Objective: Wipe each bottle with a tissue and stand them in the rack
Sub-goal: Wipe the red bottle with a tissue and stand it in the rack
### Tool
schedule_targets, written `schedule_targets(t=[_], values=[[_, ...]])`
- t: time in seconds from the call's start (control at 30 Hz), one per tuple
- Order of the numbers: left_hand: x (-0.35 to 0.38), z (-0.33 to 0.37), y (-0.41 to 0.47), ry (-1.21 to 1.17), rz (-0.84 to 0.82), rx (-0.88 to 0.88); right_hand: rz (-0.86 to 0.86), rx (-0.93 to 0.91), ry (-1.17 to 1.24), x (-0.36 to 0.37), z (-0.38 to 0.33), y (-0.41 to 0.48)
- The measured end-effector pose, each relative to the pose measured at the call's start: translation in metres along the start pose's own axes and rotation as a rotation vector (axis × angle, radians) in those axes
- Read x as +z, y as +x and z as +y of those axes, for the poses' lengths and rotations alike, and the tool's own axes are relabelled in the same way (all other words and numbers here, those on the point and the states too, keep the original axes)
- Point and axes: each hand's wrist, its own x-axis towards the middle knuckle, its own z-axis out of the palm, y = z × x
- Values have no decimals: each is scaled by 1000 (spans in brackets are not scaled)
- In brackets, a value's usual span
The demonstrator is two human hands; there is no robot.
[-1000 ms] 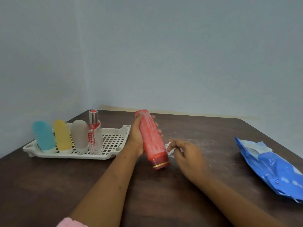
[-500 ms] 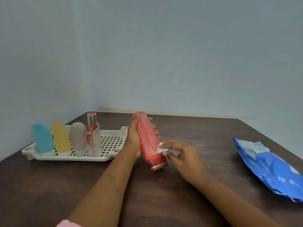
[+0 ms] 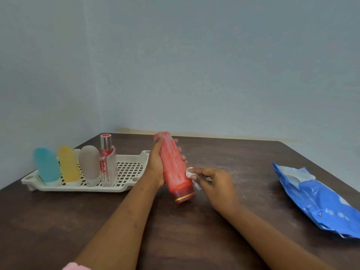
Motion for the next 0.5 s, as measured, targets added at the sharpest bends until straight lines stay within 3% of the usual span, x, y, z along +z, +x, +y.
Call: schedule_targets(t=[0.2,0.5], values=[[2,2,-5,-11,18,-6,-56,-100,-63,-4,0,-6],[6,3,-6,-2,-28,2,-11,-29,-8,-4,3,2]])
